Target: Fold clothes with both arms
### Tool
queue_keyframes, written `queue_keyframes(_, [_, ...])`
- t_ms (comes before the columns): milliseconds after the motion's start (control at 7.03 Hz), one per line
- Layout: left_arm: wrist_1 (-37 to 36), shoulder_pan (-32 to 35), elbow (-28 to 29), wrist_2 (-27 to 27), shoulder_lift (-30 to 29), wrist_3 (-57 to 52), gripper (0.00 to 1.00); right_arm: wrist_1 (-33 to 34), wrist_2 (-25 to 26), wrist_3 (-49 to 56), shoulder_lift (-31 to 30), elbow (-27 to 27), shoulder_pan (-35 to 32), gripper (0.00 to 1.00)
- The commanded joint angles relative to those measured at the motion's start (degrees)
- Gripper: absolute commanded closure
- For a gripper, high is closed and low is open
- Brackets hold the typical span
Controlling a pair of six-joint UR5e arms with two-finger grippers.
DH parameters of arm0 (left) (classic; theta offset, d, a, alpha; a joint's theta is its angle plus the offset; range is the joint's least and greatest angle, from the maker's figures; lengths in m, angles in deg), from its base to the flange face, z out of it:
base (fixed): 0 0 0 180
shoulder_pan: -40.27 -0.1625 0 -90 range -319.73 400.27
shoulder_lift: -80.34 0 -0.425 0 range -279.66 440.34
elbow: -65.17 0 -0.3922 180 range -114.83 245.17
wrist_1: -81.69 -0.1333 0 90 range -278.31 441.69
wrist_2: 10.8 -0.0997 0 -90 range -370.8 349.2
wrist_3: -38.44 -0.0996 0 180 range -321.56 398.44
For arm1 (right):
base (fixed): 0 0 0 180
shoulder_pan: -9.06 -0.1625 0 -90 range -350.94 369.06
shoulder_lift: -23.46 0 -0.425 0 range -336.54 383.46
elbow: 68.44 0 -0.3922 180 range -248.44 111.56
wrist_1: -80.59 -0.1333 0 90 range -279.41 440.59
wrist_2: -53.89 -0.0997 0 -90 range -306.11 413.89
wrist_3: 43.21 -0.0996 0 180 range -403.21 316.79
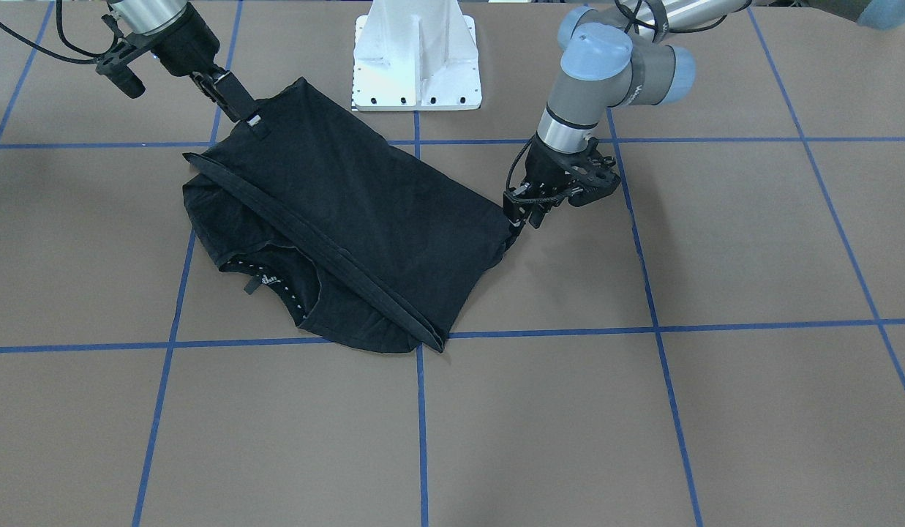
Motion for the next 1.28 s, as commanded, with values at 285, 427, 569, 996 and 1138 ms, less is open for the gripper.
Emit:
queue_keyframes(285, [0.2, -1.7, 1.1, -0.1, 0.3, 1.1, 0.5, 0.0, 0.0, 0.0, 1.6, -1.8, -0.4, 0.0])
queue_keyframes(427, [0.2, -1.9, 1.2, 0.0, 0.3, 1.1, 0.52, 0.0, 0.0, 0.0, 1.6, -2.0, -0.4, 0.0])
queue_keyframes(569, [0.4, -2.1, 2.0, 0.0, 0.3, 1.1, 0.52, 0.0, 0.0, 0.0, 1.6, -2.1, -0.4, 0.0])
queue_keyframes(996, [0.3, -2.3, 2.6, -0.1, 0.3, 1.2, 0.63, 0.0, 0.0, 0.0, 2.1, -2.1, -0.4, 0.0])
queue_keyframes(1138, [0.3, -2.3, 2.7, -0.1, 0.4, 1.2, 0.83, 0.0, 0.0, 0.0, 2.2, -2.1, -0.4, 0.0])
